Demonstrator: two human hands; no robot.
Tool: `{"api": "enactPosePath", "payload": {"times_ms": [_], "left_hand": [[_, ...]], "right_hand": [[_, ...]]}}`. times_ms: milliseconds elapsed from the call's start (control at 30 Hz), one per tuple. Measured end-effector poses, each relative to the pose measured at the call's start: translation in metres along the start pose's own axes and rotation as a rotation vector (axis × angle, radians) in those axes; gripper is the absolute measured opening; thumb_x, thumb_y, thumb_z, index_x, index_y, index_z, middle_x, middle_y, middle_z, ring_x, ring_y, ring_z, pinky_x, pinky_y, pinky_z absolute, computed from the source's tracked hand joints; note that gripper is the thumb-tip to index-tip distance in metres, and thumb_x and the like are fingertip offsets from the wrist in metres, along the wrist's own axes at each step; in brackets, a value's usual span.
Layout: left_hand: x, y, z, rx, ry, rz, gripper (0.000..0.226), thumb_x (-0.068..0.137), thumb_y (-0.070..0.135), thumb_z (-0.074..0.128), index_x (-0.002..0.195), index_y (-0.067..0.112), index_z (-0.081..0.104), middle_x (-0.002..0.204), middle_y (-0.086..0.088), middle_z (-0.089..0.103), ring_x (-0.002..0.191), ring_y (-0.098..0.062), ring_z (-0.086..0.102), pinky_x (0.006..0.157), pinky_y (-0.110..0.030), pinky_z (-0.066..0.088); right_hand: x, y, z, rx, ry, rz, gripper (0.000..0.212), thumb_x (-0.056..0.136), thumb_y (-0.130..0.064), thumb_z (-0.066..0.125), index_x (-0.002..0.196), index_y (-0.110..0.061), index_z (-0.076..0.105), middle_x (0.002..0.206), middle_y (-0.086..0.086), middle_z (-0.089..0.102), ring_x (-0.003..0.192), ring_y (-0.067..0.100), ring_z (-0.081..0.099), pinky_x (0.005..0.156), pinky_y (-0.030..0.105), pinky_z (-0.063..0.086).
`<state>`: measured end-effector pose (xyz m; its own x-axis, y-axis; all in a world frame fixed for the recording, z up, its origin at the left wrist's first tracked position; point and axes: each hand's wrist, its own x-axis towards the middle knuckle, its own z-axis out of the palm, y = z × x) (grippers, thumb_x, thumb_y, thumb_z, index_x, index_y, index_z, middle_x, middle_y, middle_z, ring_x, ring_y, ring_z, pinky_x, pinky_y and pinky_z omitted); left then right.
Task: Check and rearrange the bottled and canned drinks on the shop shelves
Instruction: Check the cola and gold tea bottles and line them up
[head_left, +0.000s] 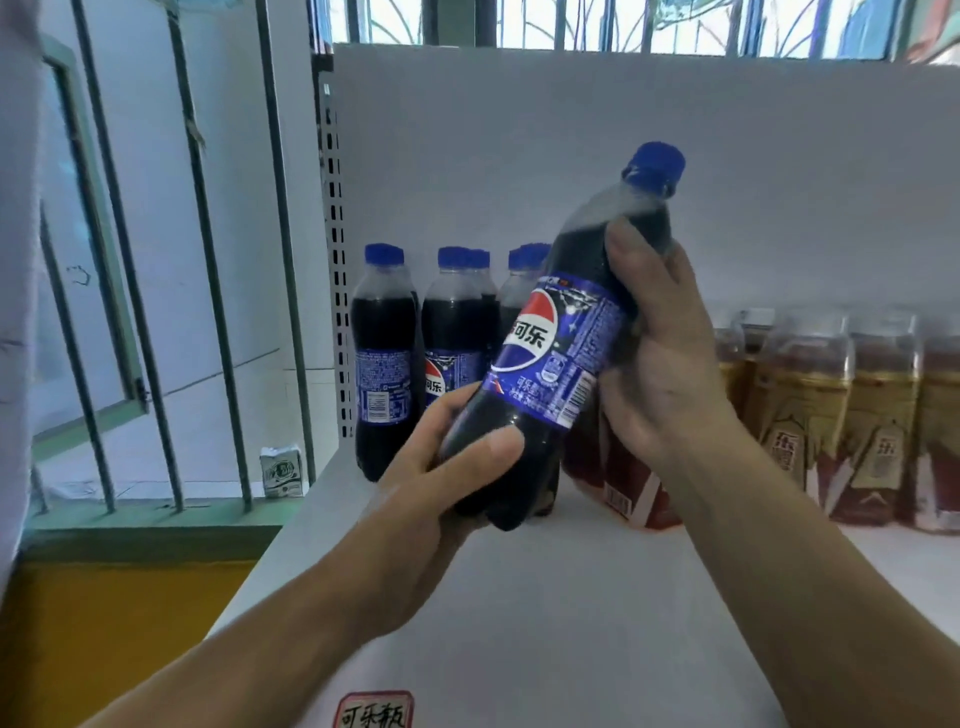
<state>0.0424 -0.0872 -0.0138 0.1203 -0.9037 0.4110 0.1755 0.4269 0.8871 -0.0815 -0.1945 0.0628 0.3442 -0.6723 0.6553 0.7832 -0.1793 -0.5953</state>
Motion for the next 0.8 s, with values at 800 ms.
{"api": "enactPosePath", "payload": {"times_ms": [800], "left_hand": [[-0.005,0.001,0.003,0.164,0.036,-0.060,0.039,0.072,0.056,0.071,0.101,0.031,0.075,0.103,-0.011,0.074,0.090,-0.030,0.070,0.082,-0.057,0.058]], "right_hand": [[-0.012,0.006,0.008,-0.079,0.043,0.042,0.070,0.068,-0.034,0.084,0.128,-0.017,0.054,0.110,0.009,0.069,0.093,0.025,0.073,0.079,0.037,0.059]]}}
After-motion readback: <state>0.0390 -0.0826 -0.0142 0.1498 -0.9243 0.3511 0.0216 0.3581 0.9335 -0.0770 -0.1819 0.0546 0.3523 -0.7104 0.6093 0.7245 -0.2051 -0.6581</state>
